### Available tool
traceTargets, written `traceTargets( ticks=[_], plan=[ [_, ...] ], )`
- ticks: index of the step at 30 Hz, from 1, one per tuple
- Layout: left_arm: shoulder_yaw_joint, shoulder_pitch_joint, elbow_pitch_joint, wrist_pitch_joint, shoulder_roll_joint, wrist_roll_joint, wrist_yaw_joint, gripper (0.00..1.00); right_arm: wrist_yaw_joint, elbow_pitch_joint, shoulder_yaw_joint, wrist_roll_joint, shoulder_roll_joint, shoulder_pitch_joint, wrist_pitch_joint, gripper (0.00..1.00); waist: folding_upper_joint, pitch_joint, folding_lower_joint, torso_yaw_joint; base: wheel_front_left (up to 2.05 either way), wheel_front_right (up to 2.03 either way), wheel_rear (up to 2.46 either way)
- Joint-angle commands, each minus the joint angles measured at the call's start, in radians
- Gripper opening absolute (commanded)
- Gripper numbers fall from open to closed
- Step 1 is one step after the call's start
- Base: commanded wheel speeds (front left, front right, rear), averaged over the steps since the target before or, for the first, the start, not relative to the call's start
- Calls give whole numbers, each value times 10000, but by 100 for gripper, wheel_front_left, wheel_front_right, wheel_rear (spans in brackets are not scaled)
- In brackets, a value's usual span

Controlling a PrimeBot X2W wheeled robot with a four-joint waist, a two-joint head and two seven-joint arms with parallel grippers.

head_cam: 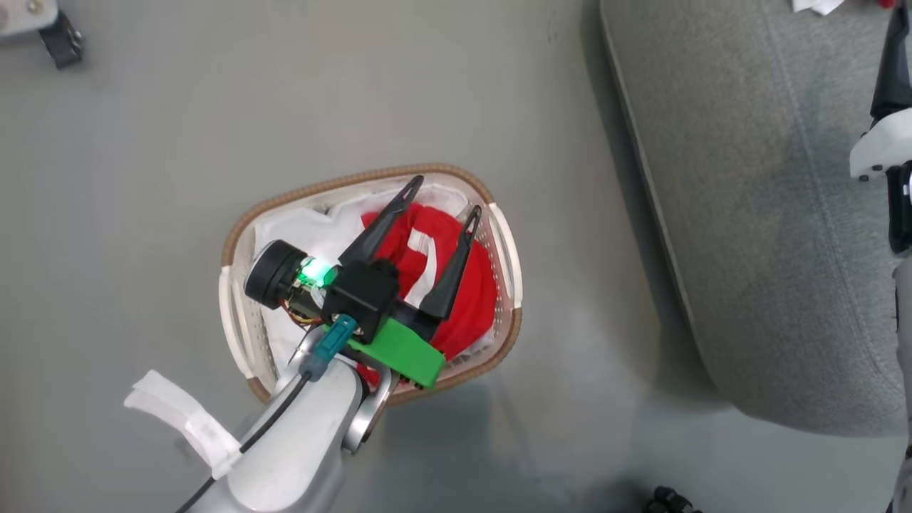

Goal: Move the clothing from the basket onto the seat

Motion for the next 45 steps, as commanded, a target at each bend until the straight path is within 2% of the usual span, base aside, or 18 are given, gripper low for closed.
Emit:
traceTargets(
  ticks=[1, 6, 13, 21, 27, 34, 38, 45],
  plan=[
    [139, 240, 5, -28, -27, -119, -24, 100, -10, -201, 60, 75, 24, 283, -49, 100, 0, -793, -1, 189, 0, 0, 0],
    [825, 682, -43, -20, -282, -264, -4, 100, -10, -919, 304, 338, 176, 984, -49, 100, 0, -1746, -1, 598, 0, 0, 0],
    [2136, 1728, -143, -20, -524, -417, 96, 100, -10, -1968, 837, 698, 761, 2445, -50, 100, 0, -2851, -1, 1212, 0, 0, 0],
    [3693, 3112, -308, -21, -741, -330, 285, 100, -10, -3031, 1432, 1023, 1500, 4319, -50, 100, 0, -3696, -1, 1786, 0, 0, 0],
    [4594, 4076, -331, -21, -874, -203, 211, 100, -10, -3684, 1650, 1223, 1946, 5607, -50, 100, 0, -4172, -1, 2084, 0, 0, 0],
    [5164, 4866, -232, -23, -934, -65, -9, 100, -10, -4099, 2179, 1417, 2086, 6902, -50, 100, 0, -4637, -1, 2284, 0, 0, 0],
    [5336, 5133, -209, -23, -965, 1, -62, 100, -10, -4163, 2361, 1881, 2081, 7279, -50, 100, 0, -4795, -1, 2316, 0, 0, 0],
    [5471, 5371, -156, -22, -980, -85, -81, 100, -10, -4258, 2477, 2044, 2090, 7617, -50, 100, 0, -5026, -1, 2277, 0, 0, 0]
  ],
)
